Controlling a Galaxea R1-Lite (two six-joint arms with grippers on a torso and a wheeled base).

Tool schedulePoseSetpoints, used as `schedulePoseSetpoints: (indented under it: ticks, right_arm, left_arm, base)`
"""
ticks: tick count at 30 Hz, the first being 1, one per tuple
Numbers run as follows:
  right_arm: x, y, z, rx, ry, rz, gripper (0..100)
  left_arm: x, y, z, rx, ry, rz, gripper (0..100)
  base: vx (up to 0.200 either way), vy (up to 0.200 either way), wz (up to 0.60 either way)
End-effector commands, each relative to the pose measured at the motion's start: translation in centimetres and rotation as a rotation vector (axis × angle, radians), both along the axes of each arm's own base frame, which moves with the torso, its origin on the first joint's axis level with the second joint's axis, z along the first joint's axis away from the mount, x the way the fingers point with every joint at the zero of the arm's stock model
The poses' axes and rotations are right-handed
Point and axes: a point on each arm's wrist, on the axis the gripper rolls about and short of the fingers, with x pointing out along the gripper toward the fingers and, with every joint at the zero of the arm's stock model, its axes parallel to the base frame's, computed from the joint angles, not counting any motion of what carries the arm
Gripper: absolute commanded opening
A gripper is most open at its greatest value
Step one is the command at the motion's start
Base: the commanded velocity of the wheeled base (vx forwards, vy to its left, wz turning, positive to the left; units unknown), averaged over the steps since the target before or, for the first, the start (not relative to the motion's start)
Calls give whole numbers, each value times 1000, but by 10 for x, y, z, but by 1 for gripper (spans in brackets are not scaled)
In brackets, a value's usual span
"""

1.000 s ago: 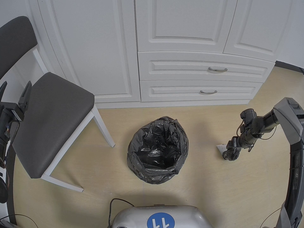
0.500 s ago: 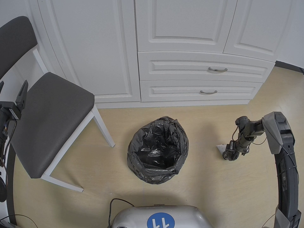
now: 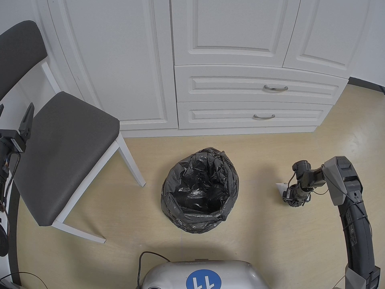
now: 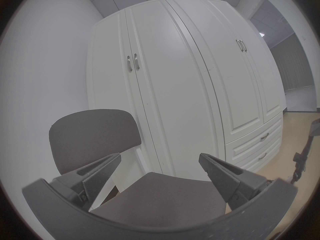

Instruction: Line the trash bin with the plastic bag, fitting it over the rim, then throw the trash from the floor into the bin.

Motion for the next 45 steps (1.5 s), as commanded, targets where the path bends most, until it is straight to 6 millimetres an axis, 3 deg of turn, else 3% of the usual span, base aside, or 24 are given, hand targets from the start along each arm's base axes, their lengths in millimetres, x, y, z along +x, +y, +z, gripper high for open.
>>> schedulePoseSetpoints:
  ticks: [1,10,11,25,27,29,30,31,32,35,36,37,40,45]
  right_arm:
    - [-2,3,-10,1,17,4,100]
    - [-2,3,-10,0,19,2,100]
    - [-2,4,-10,0,19,4,0]
    - [0,5,-1,-34,1,-11,0]
    - [7,6,32,-64,-69,-35,0]
    - [2,6,61,-58,-88,-37,0]
    - [2,6,61,-58,-88,-37,0]
    - [-12,14,93,-58,-86,-8,0]
    - [-14,15,99,-59,-90,-5,0]
    - [-42,41,164,-87,-180,74,0]
    - [-42,41,164,-87,-180,74,0]
    - [-65,60,193,-100,-264,134,0]
    - [-107,85,227,-159,-420,269,0]
    - [-167,121,251,-299,-701,501,0]
  left_arm:
    - [0,1,0,0,0,4,100]
    - [-1,5,1,-2,-6,27,100]
    - [-1,5,1,-2,-6,28,100]
    - [-4,3,0,7,-10,22,100]
    - [-8,2,1,8,-16,20,100]
    - [-10,2,2,10,-27,20,100]
    - [-10,2,2,10,-27,20,100]
    - [-13,1,7,12,-46,19,100]
    - [-13,1,8,13,-51,18,100]
    - [-17,0,12,18,-73,15,100]
    - [-17,0,12,18,-73,15,100]
    - [-17,0,12,18,-75,15,100]
    - [-18,0,13,21,-81,16,100]
    - [-18,0,13,23,-80,14,100]
  base:
    - [0,0,0]
    - [0,0,0]
    - [0,0,0]
    - [0,0,0]
    - [0,0,0]
    - [0,0,0]
    - [0,0,0]
    - [0,0,0]
    - [0,0,0]
    - [0,0,0]
    - [0,0,0]
    - [0,0,0]
    - [0,0,0]
    - [0,0,0]
